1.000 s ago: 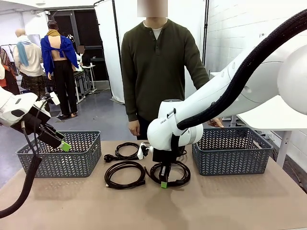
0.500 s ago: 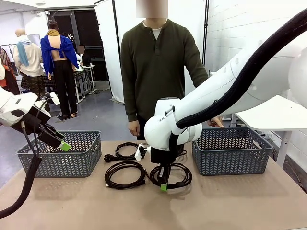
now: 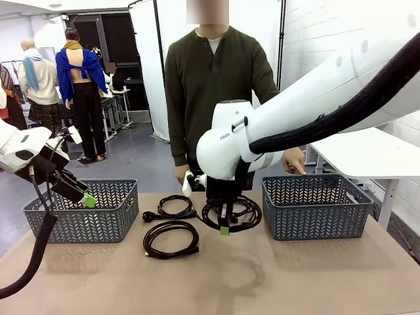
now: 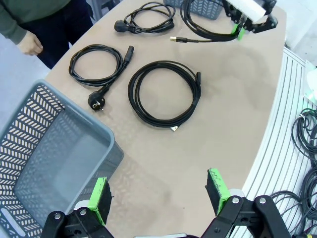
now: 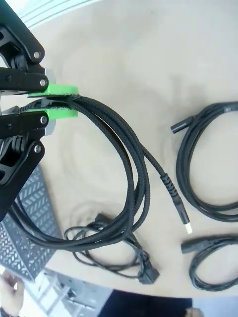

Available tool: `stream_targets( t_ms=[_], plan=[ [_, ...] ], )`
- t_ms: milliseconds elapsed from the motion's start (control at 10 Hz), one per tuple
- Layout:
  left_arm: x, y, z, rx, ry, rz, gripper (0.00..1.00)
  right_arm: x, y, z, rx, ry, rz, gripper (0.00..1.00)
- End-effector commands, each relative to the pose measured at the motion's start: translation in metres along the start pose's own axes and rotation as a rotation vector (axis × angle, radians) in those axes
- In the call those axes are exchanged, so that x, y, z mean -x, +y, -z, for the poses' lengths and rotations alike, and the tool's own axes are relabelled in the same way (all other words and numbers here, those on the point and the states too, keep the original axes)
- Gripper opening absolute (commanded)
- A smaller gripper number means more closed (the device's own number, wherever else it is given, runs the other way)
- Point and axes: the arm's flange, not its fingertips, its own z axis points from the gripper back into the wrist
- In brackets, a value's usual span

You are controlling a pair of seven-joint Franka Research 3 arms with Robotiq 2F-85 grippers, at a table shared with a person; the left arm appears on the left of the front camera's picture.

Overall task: Organize the cables according to human instructions.
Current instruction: Pick up a bundle of cables and place it in the basket indicated by the human.

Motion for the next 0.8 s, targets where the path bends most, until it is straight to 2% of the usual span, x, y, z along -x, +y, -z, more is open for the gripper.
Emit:
stream_targets(
  t_ms=[0,100,300,700],
  plan=[
    [0.002,0.004,0.0,0.015,-0.014,0.01,1.0,0.013,-0.003,-0.025,-0.021,0.003,-0.1,0.0],
    [0.002,0.004,0.0,0.015,-0.014,0.01,1.0,0.02,-0.008,-0.04,-0.02,0.024,-0.136,0.0],
    [0.002,0.004,0.0,0.015,-0.014,0.01,1.0,0.048,-0.023,-0.07,0.093,0.045,-0.156,0.0],
    [0.002,0.004,0.0,0.015,-0.014,0.01,1.0,0.12,-0.061,-0.112,0.099,0.026,-0.134,0.0]
  ],
)
